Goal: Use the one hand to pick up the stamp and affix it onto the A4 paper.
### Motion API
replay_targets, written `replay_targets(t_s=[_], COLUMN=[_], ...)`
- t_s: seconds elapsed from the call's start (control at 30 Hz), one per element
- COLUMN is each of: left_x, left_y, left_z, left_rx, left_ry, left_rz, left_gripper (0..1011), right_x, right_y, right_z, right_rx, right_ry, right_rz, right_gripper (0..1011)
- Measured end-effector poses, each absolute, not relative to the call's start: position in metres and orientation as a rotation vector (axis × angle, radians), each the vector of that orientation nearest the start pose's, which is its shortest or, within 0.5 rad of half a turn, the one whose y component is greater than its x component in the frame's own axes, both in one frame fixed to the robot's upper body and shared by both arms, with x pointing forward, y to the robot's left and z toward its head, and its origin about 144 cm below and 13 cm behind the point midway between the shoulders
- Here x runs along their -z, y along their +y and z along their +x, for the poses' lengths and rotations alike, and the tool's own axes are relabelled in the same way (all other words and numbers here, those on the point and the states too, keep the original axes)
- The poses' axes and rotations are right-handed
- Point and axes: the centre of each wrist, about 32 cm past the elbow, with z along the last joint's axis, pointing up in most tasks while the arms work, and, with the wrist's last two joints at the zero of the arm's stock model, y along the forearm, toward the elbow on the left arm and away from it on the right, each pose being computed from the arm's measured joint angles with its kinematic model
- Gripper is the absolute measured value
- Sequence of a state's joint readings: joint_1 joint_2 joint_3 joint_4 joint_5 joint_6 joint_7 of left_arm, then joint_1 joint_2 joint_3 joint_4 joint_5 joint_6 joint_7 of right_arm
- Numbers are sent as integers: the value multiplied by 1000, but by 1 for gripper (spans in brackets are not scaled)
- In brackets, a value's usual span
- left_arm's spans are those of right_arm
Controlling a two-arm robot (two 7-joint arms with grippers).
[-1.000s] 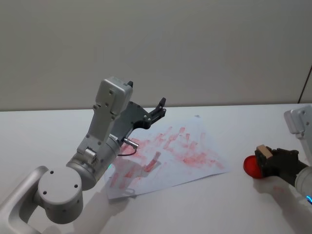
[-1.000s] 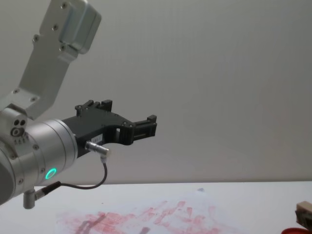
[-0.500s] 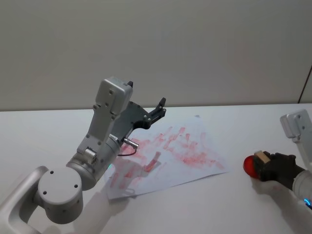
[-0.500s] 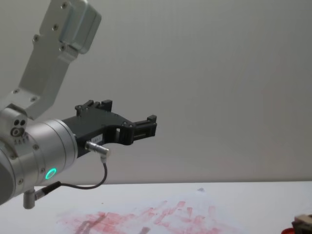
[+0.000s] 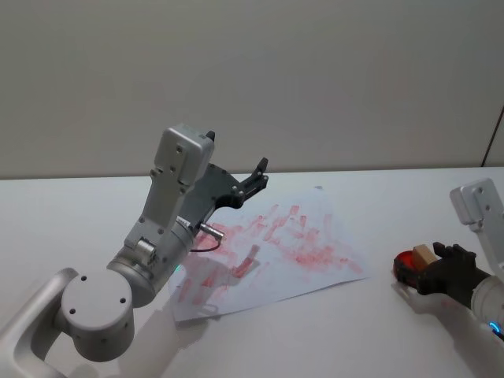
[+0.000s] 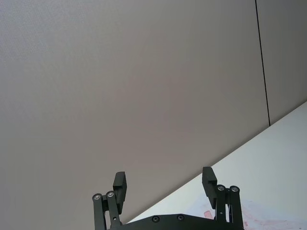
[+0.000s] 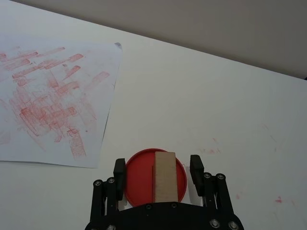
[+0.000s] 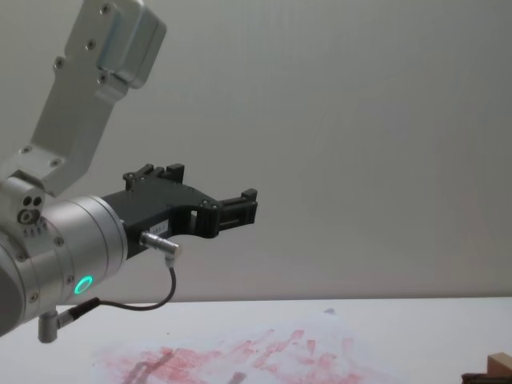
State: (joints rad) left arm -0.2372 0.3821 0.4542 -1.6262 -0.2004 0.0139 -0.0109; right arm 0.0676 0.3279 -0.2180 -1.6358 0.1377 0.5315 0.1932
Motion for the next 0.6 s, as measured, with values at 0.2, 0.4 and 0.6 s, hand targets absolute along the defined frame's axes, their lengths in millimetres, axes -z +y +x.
replay_targets(t_s=[0.2,0.4,0.6], left_x=[-1204,-1204,-1204], left_y=[198,198,198], left_z=[492,492,492], left_rx=[-1124,-1124,-1124], left_ry=[-268,-268,-268], left_rz=[61,61,61], left_gripper=[1001,1001,1001], right_x=[-1172,-1171,-1171], right_y=[-251,-251,-251], right_z=[470,470,470], right_rx=[1180,1180,1179], right_ry=[204,205,205], right_rz=[-503,-503,-504], right_gripper=[938,1001,1001])
